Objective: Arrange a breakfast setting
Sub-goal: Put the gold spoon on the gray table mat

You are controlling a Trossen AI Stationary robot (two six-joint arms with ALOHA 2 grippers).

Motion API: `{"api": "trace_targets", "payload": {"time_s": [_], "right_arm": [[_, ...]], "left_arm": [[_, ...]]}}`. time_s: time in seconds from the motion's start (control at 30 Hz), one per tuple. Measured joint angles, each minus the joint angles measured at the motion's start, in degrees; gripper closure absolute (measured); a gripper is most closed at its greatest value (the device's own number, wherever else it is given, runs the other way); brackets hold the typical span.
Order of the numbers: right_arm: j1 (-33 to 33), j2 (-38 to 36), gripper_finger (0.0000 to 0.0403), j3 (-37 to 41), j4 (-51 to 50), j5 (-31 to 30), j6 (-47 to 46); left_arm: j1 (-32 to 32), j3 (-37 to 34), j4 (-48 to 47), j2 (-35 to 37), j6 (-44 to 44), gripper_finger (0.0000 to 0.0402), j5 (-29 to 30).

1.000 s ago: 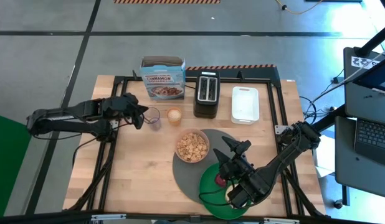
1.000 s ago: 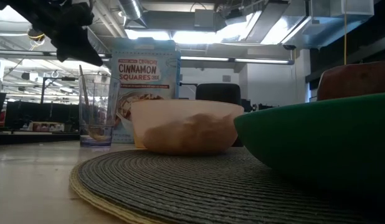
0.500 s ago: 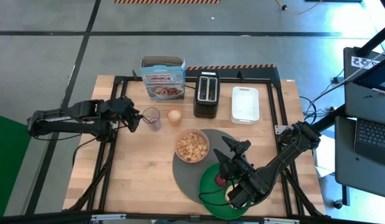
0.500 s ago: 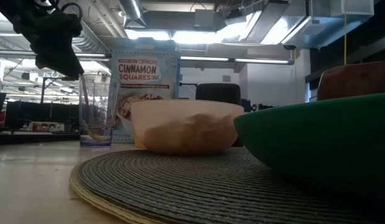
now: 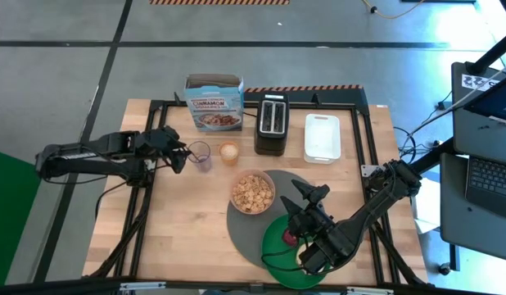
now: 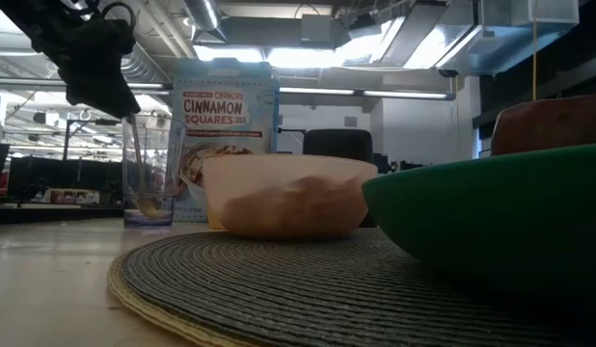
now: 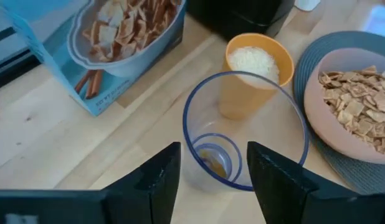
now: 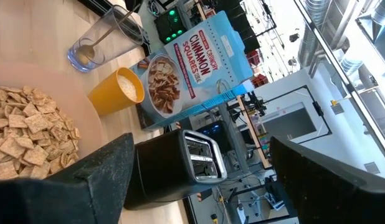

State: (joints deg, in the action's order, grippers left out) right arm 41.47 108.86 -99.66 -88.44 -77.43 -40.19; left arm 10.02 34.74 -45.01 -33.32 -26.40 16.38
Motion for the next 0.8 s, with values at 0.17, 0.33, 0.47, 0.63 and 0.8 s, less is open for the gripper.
{"api": "trace_targets", "payload": {"time_s": [0.17, 0.33, 0.47, 0.63, 0.8], "right_arm": [[-0.02, 0.0, 0.0062, 0.0, 0.0, 0.0, 0.0], [-0.02, 0.0, 0.0062, 0.0, 0.0, -0.02, 0.0], [-0.02, 0.0, 0.0062, 0.0, 0.0, -0.02, 0.0], [-0.02, 0.0, 0.0062, 0.0, -0.02, 0.02, 0.0], [-0.02, 0.0, 0.0062, 0.0, 0.0, 0.02, 0.0]], "left_arm": [[0.0, 0.0, 0.0, -2.0, -0.01, 0.0243, -0.09], [0.0, -0.04, 1.55, -3.1, 0.22, 0.0266, 0.16], [0.0, -0.04, 3.28, -3.1, 1.47, 0.0273, 0.88], [0.02, -0.04, 4.04, -3.1, 1.48, 0.0273, 0.9], [0.0, -0.04, 3.98, -3.1, 1.48, 0.0273, 0.92]]}}
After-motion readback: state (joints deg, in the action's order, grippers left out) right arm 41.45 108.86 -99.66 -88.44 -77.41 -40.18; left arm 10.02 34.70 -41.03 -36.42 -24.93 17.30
